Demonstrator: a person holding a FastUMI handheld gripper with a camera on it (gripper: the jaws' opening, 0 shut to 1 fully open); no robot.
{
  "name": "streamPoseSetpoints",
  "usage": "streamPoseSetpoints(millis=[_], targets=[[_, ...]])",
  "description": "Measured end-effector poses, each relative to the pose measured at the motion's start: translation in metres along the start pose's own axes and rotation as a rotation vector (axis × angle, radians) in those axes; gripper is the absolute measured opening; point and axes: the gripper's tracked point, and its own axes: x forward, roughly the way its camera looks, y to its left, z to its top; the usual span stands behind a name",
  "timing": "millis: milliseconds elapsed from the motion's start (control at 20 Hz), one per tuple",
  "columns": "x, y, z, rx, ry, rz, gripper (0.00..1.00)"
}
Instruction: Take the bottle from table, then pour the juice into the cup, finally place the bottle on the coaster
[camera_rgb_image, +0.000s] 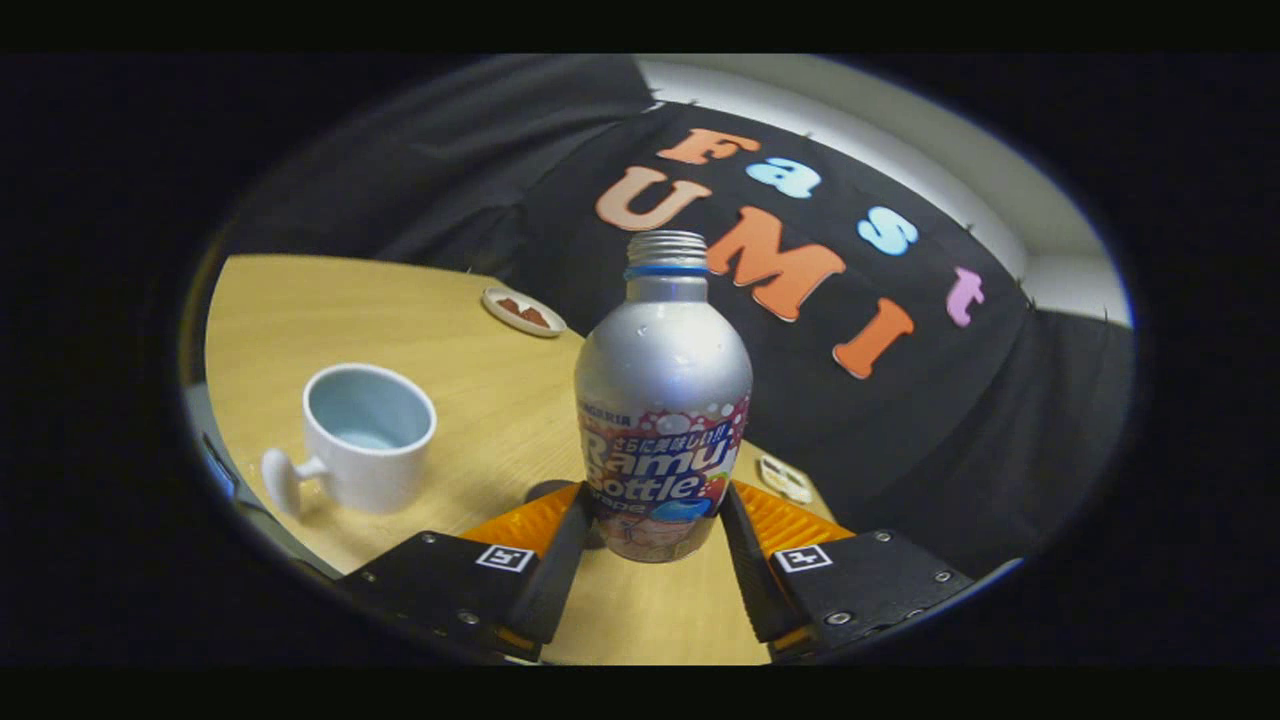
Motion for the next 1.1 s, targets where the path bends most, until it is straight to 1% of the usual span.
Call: streamPoseSetpoints(millis=[50,150,250,400,550,700,1000,1100], targets=[[0.007,0.007,-0.005,0.103,0.009,0.021,0.73],[0.02,0.018,-0.017,0.262,0.049,0.052,0.73],[0.032,0.024,-0.029,0.351,0.088,0.068,0.73],[0.044,0.032,-0.04,0.366,0.126,0.084,0.74],[0.053,0.039,-0.042,0.375,0.133,0.1,0.75],[0.056,0.039,-0.047,0.37,0.142,0.095,0.77],[0.051,0.031,-0.049,0.394,0.153,0.095,0.8],[0.048,0.028,-0.048,0.383,0.145,0.093,0.84]])
